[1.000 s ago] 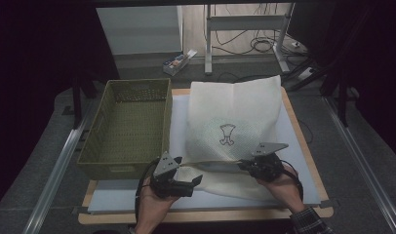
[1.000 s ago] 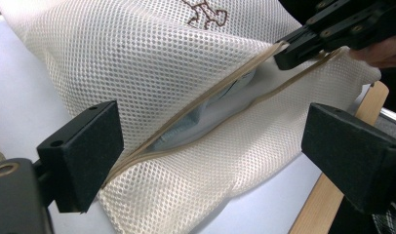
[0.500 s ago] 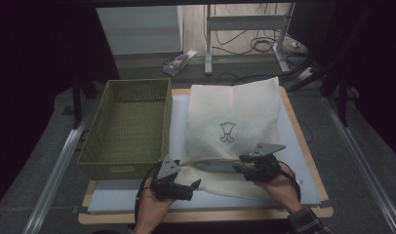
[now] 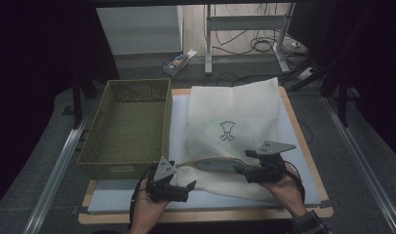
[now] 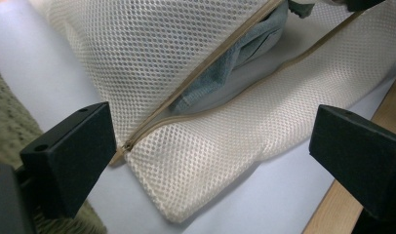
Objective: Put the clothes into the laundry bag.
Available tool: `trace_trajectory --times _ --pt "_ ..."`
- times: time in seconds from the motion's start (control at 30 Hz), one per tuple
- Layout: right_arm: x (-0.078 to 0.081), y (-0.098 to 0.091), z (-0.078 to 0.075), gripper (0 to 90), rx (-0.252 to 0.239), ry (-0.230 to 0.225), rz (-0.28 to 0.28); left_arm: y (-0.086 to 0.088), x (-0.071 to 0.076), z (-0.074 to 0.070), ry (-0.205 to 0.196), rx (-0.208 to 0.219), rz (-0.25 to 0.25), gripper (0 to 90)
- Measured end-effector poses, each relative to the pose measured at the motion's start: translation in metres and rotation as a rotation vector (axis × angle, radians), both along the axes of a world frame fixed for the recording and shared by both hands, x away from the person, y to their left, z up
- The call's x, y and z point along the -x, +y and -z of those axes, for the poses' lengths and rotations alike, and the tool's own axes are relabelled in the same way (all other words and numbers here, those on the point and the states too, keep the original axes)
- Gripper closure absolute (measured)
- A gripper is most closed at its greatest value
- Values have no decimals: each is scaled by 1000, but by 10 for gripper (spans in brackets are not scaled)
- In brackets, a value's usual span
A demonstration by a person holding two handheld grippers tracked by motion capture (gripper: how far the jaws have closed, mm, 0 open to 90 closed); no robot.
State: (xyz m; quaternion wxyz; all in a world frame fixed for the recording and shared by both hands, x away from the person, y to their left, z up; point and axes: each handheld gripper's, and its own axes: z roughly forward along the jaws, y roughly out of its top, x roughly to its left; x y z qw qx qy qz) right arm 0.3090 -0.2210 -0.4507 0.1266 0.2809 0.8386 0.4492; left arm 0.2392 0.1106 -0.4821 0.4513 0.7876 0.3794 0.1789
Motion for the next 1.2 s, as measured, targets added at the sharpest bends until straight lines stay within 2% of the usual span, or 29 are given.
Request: trace_trajectory --times 0.17,0.5,0.9,1.2 --pt "6 -6 -5 184 -19 -11 -9 4 7 -4 -19 -5 0 32" --pt "16 -17 -9 92 -33 -22 4 23 20 -2 -15 -3 -24 32" --pt "32 -32 -8 59 -53 -57 32 47 36 0 -20 12 -69 32" --pt "41 -45 -5 43 -70 -57 55 57 44 6 -19 9 -91 32"
